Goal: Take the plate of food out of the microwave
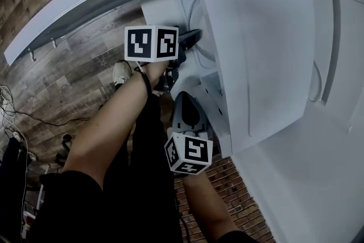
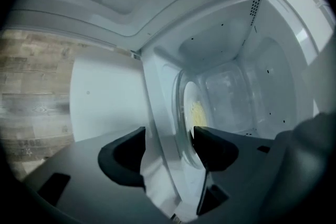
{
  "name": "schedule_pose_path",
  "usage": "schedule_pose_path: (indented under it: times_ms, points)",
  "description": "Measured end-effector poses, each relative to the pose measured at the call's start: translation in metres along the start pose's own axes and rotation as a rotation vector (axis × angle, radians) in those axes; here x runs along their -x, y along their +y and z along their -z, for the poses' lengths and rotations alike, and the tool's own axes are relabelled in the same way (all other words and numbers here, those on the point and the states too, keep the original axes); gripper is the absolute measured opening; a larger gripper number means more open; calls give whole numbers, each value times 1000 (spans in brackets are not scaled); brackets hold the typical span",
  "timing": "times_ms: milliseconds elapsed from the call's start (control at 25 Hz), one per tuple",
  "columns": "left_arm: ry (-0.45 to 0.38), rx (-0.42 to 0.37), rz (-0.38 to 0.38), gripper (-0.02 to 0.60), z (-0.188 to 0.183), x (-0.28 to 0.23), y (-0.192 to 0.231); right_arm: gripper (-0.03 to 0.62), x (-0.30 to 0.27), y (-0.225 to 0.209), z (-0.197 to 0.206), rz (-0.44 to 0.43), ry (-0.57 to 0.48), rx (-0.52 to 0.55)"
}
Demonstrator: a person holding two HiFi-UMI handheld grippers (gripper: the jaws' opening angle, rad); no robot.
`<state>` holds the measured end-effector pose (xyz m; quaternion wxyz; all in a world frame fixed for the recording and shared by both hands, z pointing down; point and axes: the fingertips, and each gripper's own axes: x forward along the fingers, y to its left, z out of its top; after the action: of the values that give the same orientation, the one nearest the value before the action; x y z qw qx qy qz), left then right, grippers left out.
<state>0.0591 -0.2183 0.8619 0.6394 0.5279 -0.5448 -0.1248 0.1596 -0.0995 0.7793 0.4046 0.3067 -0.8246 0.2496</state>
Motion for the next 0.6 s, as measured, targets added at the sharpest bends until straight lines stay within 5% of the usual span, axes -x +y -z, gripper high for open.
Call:
schedule_pose_path:
  times_ms: [240,400,600]
  points:
    - [8,73,145,167,7,21,-3,6,-3,14,-6,-42,6,30]
    - [-10,120,256,20,7,28,-14,6,-4,21,-7,-59,6,50]
    - [-20,169,309,11,9,40,-13,6,-4,25,-5,-70,8,63]
